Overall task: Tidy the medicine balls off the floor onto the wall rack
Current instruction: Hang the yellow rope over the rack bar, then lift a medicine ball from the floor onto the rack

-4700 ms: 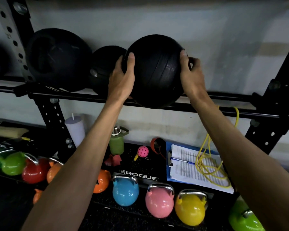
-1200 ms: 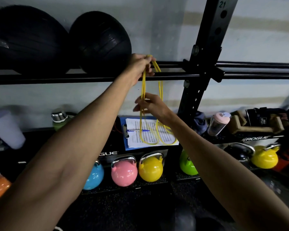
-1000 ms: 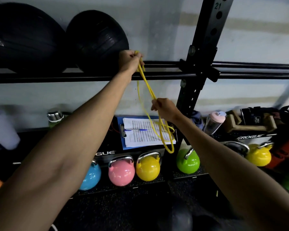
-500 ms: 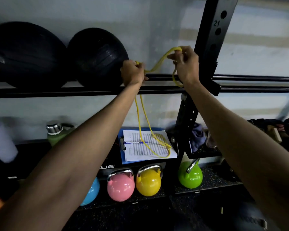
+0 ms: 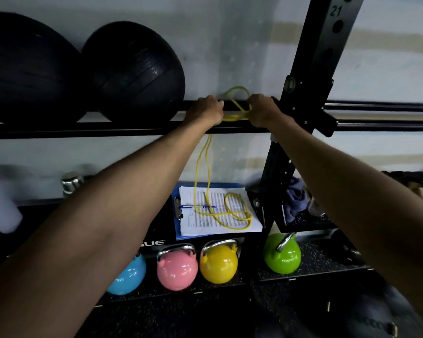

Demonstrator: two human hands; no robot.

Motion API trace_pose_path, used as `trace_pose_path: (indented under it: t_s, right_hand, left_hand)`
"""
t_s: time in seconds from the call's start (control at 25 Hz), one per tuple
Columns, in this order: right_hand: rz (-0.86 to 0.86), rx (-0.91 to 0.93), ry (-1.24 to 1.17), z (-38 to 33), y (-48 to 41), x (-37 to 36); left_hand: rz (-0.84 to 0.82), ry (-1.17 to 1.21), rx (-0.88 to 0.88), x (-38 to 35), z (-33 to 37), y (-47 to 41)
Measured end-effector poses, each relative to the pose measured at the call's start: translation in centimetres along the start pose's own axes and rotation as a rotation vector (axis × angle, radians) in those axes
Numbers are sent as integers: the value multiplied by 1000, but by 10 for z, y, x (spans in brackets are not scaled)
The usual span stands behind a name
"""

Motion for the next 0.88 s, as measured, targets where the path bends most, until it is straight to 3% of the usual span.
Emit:
trace_pose_path:
  t_s: [0.08, 0.16, 0.4, 0.52, 0.64, 0.88]
  right_hand:
    - [-5, -32, -5, -1, 5, 3]
    - [15, -53, -23, -1, 14, 3]
    - [406, 41, -85, -11, 91, -4]
    - [469, 52, -140, -6, 143, -37]
    - [302, -33, -215, 13, 181, -83]
    - [-114, -252, -212, 68, 260, -182]
  left_hand:
    - [0, -9, -15, 0, -3, 8]
    - [118, 3, -66, 2, -5, 15]
    - [529, -10, -433, -9, -26, 69]
    - [663, -50, -576, -38, -40, 106]
    - [497, 53, -542, -80, -55, 142]
    - [-172, -41, -311, -207, -94, 210]
Point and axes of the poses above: each hand's wrist, its own y-axis away from the middle knuckle, its own x-axis out of the back of the hand, z = x × y, the point moved 1 cm from there along -y, towards the middle knuckle, and after that the axes turned 5 degrees about -y, right-handed, at the moved point
